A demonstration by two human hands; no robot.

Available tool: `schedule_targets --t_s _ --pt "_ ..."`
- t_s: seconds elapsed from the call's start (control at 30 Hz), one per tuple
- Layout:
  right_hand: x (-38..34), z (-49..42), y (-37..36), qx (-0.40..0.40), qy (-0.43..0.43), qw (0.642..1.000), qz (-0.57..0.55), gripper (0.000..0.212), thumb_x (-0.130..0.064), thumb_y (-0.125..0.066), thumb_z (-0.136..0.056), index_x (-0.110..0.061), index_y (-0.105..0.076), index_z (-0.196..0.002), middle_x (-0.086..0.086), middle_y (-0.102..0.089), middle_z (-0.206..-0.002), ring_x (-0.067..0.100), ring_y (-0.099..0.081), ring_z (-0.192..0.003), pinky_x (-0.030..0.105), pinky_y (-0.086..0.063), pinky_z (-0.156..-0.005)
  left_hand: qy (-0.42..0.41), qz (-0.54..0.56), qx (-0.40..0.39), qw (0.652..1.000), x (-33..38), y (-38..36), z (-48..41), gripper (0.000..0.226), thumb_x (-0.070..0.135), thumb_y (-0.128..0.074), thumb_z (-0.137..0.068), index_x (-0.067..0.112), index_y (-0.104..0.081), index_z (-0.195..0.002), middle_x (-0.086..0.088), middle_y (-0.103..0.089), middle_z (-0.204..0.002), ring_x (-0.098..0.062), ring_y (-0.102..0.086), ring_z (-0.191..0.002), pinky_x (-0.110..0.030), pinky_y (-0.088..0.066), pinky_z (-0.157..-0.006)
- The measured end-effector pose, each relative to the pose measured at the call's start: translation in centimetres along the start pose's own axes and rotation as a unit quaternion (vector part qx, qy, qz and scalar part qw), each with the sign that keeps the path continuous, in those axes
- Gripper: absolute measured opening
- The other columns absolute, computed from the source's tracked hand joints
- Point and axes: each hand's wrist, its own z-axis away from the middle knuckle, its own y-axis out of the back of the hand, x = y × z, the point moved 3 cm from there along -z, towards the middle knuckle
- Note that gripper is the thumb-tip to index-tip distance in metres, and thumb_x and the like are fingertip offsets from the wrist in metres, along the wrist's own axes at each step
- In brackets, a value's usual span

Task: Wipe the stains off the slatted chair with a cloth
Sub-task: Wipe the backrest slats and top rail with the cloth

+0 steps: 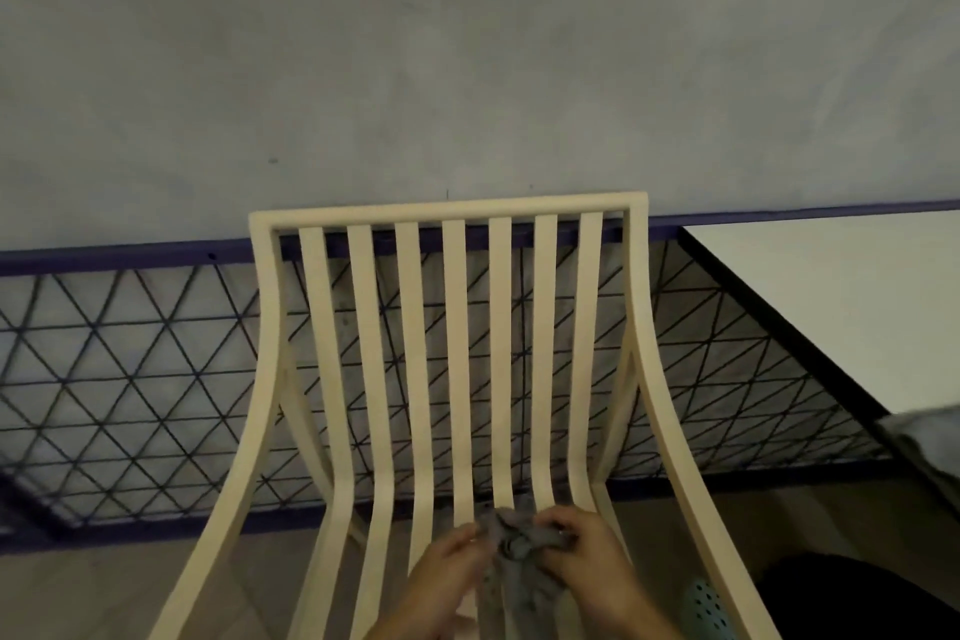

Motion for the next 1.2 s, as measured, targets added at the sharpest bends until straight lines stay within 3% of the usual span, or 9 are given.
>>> schedule_targets --t_s 0.17,0.27,0.4,0.5,0.6,0.73,0.9,1.1,1.2 --pt "-3.8 3.5 1.2 -0.075 0.090 0.993 0.014 0.036 -0.018 -0.077 -0.078 -0.040 -0.070 -0.106 -0.008 -0.056 -0.115 0.003 -0.060 -0.103 0.013 -0.046 -0.089 -0.064 0.120 -0.009 0.991 0.8 -2.2 2.9 0.021 0.001 -0.067 -0.087 0.009 -0.072 -0.106 -0.012 -0.075 -0.092 -0.030 -0.067 -0.094 -0.032 -0.055 -0.067" --pt "-5.8 4.9 3.4 -0.030 0.171 0.975 0.136 0.040 -0.030 -0.071 -0.084 -0.050 -0.059 -0.116 -0.026 -0.030 -0.137 -0.009 -0.049 -0.114 0.006 -0.033 -0.100 -0.101 0.121 -0.006 0.987 2.7 -3.0 4.0 0.018 -0.004 -0.066 -0.085 0.005 -0.073 -0.099 -0.015 -0.075 -0.086 -0.032 -0.070 -0.088 -0.035 -0.055 -0.068" --pt "-6.6 5.7 4.8 -0.017 0.253 0.944 0.210 0.060 -0.032 -0.068 -0.087 -0.052 -0.042 -0.137 -0.041 -0.001 -0.149 -0.019 -0.006 -0.137 0.008 -0.010 -0.114 -0.108 0.173 -0.017 0.979 4.3 -5.1 4.8 0.015 -0.003 -0.056 -0.091 0.000 -0.070 -0.098 -0.021 -0.074 -0.082 -0.038 -0.069 -0.085 -0.041 -0.056 -0.069" --pt "-7.0 5.1 5.8 0.004 0.278 0.936 0.215 0.057 -0.020 -0.066 -0.086 -0.046 -0.051 -0.135 -0.048 -0.016 -0.138 -0.026 -0.016 -0.130 0.006 -0.016 -0.112 -0.054 0.186 -0.023 0.981 5.4 -6.6 5.1 0.015 0.007 -0.052 -0.095 0.002 -0.066 -0.098 -0.019 -0.071 -0.086 -0.036 -0.064 -0.081 -0.040 -0.054 -0.061" --pt "-6.9 3.7 7.4 0.055 0.278 0.946 0.158 0.047 -0.004 -0.067 -0.082 -0.031 -0.068 -0.121 -0.045 -0.039 -0.121 -0.022 -0.042 -0.114 0.002 -0.032 -0.098 -0.031 0.125 -0.062 0.990 6.6 -7.5 4.8 0.023 0.028 -0.051 -0.098 0.010 -0.063 -0.106 -0.014 -0.069 -0.104 -0.029 -0.062 -0.093 -0.040 -0.051 -0.078" --pt "-7.7 1.0 9.9 0.138 0.262 0.951 0.085 0.045 0.004 -0.071 -0.080 -0.027 -0.073 -0.112 -0.027 -0.066 -0.104 -0.010 -0.059 -0.102 0.016 -0.050 -0.092 -0.150 -0.087 -0.078 0.982 10.4 -6.8 3.5 0.025 0.039 -0.047 -0.100 0.026 -0.068 -0.099 0.005 -0.074 -0.096 -0.011 -0.065 -0.096 -0.040 -0.052 -0.090" --pt "-11.4 -4.0 13.8 0.241 0.254 0.936 0.037 0.043 -0.008 -0.073 -0.083 -0.029 -0.065 -0.120 -0.024 -0.062 -0.107 -0.010 -0.059 -0.102 0.014 -0.052 -0.087 -0.407 -0.303 0.041 0.861 21.0 -5.5 2.2 0.018 0.028 -0.054 -0.097 0.029 -0.067 -0.110 0.015 -0.066 -0.107 -0.003 -0.059 -0.106 -0.016 -0.041 -0.080" --pt "-17.9 -11.1 17.2 0.346 0.332 0.868 0.129 0.032 -0.014 -0.071 -0.084 -0.021 -0.066 -0.115 -0.005 -0.055 -0.109 0.007 -0.057 -0.097 0.023 -0.051 -0.085 -0.619 -0.486 0.196 0.586 31.9 -7.6 1.1 0.045 0.018 -0.054 -0.089 0.020 -0.049 -0.134 0.002 -0.046 -0.137 -0.018 -0.043 -0.125 -0.034 -0.037 -0.099" --pt "-20.1 -14.0 17.4 0.363 0.345 0.848 0.173 0.028 -0.016 -0.069 -0.086 -0.020 -0.068 -0.114 -0.004 -0.054 -0.109 0.011 -0.058 -0.094 0.025 -0.051 -0.080 -0.624 -0.539 0.241 0.512 34.3 -7.3 -1.0 0.051 0.020 -0.053 -0.090 0.015 -0.043 -0.140 -0.005 -0.042 -0.143 -0.024 -0.039 -0.130 -0.039 -0.030 -0.106"
